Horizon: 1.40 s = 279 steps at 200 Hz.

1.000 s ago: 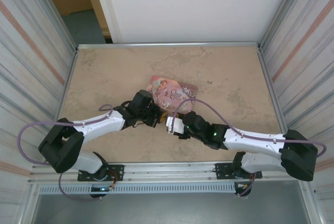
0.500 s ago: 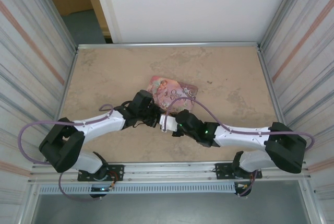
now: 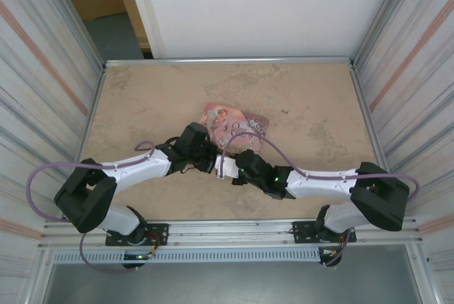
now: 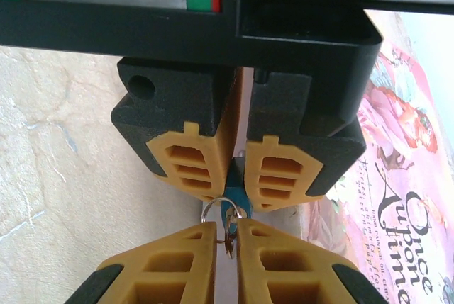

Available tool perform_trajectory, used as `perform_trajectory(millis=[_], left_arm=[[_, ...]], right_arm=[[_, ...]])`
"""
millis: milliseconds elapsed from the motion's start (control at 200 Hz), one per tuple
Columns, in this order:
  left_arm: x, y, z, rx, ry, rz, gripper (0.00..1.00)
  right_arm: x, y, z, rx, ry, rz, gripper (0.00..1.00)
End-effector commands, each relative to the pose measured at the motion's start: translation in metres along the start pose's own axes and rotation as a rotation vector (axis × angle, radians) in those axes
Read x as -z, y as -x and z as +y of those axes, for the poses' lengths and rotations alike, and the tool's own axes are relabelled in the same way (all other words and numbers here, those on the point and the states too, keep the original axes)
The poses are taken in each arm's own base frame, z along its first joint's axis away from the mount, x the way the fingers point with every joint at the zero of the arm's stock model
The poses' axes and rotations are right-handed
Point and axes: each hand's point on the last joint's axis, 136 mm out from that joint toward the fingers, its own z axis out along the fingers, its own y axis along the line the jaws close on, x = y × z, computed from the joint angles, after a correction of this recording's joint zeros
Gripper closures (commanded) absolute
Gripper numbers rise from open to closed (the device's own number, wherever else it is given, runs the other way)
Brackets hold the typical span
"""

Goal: Unlock a padlock with a key

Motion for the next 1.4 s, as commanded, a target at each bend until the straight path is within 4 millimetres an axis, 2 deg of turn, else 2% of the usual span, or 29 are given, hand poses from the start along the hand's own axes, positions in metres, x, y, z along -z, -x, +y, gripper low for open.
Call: perform_trajectory(millis=[0,170,266,646,802,1072,1258,1393], left_arm=[[0.005,-0.014,-0.021,-0.021,-0.062,0.056,1.00],[0.005,-0.014,-0.022,-0.022,-0.064,0.056,1.00],[0.005,-0.014,-0.022,-0.021,-0.065,0.056,1.00],[0.005,-0.014,-0.019,-0.017,-0.063,0.057,1.00],[0.005,-0.014,-0.020,-0.018,-0.064,0.056,1.00],[0.004,-0.013,-0.020,-0.019,-0.066,0.053,1.00],[0.003,-0.014,-0.019,-0.018,-0.062,0.052,1.00],[0.002,-0.014,-0.018,-0.019,-0.062,0.052,1.00]], right_arm=[[-0.004,0.006,-0.004,-0.041,-0.020,-0.009,0.87],[-0.005,0.003,-0.006,-0.065,-0.020,-0.002,0.77],[-0.004,0.002,-0.007,-0.081,-0.014,0.000,0.76],[0.000,0.002,-0.010,-0.125,-0.013,-0.008,1.00],[0.000,0.003,-0.012,-0.181,-0.016,-0.013,1.00],[-0.001,0.007,-0.020,-0.377,-0.042,-0.013,1.00],[-0.005,0.011,-0.023,-0.587,-0.031,0.003,1.00],[-0.009,0.011,-0.028,-0.801,-0.005,0.004,1.00]])
